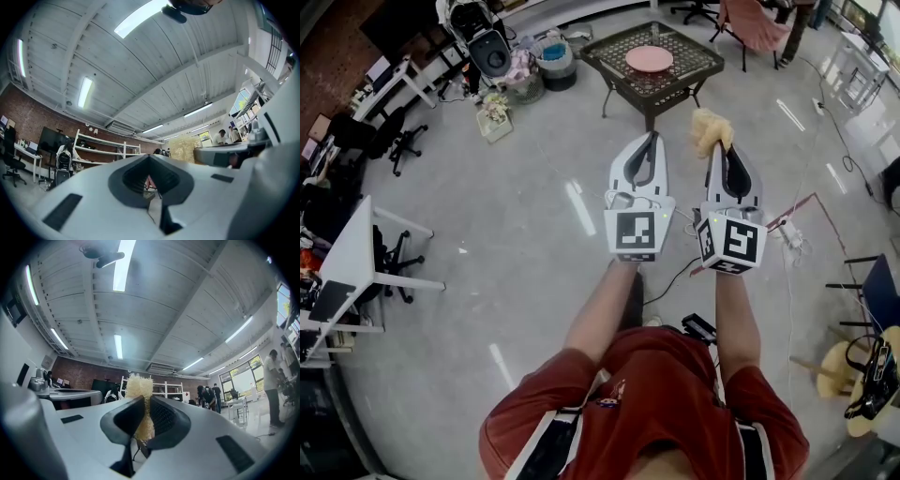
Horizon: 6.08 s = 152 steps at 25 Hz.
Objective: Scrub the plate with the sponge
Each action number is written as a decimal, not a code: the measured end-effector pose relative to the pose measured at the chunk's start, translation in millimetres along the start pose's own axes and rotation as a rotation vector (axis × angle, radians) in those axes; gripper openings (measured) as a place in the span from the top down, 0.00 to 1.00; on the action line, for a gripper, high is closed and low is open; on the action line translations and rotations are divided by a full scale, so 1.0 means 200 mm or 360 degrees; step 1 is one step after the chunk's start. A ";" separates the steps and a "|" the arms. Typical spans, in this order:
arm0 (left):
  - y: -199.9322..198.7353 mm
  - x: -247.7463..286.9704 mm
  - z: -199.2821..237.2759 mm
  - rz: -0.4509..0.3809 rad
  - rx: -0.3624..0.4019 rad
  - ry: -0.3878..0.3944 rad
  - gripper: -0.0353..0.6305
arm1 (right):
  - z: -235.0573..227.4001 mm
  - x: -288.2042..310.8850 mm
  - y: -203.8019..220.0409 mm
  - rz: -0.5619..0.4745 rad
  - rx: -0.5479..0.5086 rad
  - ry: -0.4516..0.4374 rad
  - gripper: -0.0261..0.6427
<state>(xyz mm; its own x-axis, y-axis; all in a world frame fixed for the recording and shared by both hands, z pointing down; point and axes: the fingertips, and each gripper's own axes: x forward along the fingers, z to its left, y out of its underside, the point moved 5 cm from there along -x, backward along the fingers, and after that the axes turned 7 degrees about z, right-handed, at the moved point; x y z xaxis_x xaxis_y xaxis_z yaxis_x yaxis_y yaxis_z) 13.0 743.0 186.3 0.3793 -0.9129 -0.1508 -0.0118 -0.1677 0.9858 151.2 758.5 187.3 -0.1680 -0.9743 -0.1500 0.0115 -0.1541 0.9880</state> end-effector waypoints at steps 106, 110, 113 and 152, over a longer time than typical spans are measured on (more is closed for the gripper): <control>0.92 4.15 1.88 0.0103 -0.0015 -0.0075 0.93 | -0.62 4.56 0.92 0.0223 0.0023 -0.0052 0.90; 0.93 4.23 1.97 0.0091 -0.0021 -0.0049 0.93 | -0.59 4.66 0.93 0.0221 0.0013 -0.0025 0.90; 0.94 4.28 2.01 0.0091 -0.0023 -0.0027 0.93 | -0.58 4.71 0.94 0.0228 0.0012 -0.0007 0.90; 1.40 4.23 2.06 0.0296 0.0073 -0.0169 0.93 | -0.44 4.77 1.93 0.1021 -0.0245 -0.0409 0.90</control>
<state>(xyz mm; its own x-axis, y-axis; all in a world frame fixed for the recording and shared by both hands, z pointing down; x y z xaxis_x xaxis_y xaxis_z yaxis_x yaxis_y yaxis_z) -50.3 -229.1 304.0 0.2670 -0.9634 0.0242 -0.1158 -0.0072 0.9932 81.9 -244.9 422.5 -0.3083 -0.8139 0.4924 0.3224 0.3976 0.8591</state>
